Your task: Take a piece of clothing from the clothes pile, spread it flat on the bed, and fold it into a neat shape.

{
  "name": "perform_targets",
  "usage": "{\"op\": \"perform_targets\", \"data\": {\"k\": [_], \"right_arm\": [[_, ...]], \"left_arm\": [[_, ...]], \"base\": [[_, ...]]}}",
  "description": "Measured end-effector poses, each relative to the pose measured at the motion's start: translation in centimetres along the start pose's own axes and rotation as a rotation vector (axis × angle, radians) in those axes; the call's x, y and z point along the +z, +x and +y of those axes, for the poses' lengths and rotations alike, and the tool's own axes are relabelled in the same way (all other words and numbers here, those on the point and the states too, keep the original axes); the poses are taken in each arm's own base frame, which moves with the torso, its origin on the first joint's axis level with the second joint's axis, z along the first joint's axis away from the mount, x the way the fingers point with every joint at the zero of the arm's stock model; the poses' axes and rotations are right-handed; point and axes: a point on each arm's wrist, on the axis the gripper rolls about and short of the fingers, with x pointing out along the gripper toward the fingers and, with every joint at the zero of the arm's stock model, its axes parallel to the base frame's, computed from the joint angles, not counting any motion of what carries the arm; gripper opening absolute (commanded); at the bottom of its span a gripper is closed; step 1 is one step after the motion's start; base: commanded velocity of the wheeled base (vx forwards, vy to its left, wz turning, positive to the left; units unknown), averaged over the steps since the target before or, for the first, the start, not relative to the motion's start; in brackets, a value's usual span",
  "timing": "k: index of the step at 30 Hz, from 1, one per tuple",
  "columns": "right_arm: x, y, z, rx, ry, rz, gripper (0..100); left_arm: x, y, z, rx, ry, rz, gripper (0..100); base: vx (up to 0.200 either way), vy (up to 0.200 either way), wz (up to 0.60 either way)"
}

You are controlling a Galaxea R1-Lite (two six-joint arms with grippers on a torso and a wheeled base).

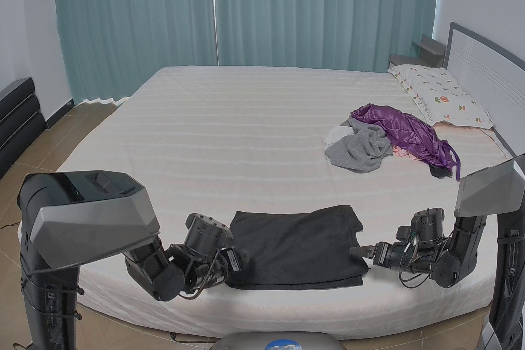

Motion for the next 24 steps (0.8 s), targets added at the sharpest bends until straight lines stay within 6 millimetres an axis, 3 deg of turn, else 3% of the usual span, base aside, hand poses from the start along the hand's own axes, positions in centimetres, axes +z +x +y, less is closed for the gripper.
{"op": "perform_targets", "data": {"k": [13,22,23,24], "right_arm": [[1.9,1.4,0.1,0.038,0.16,-0.069,100],[2.4,1.8,0.2,0.047,0.193,-0.086,100],[2.4,1.9,0.2,0.047,0.193,-0.086,100],[2.4,1.9,0.2,0.046,0.193,-0.086,100]], "left_arm": [[7.6,4.6,-2.0,-0.074,-0.101,-0.174,100],[8.0,8.7,-1.5,-0.055,-0.077,-0.144,100],[8.0,8.9,-1.5,-0.055,-0.076,-0.141,0],[7.9,9.0,-1.4,-0.052,-0.077,-0.136,0]], "base": [[0.0,0.0,0.0],[0.0,0.0,0.0],[0.0,0.0,0.0],[0.0,0.0,0.0]]}}
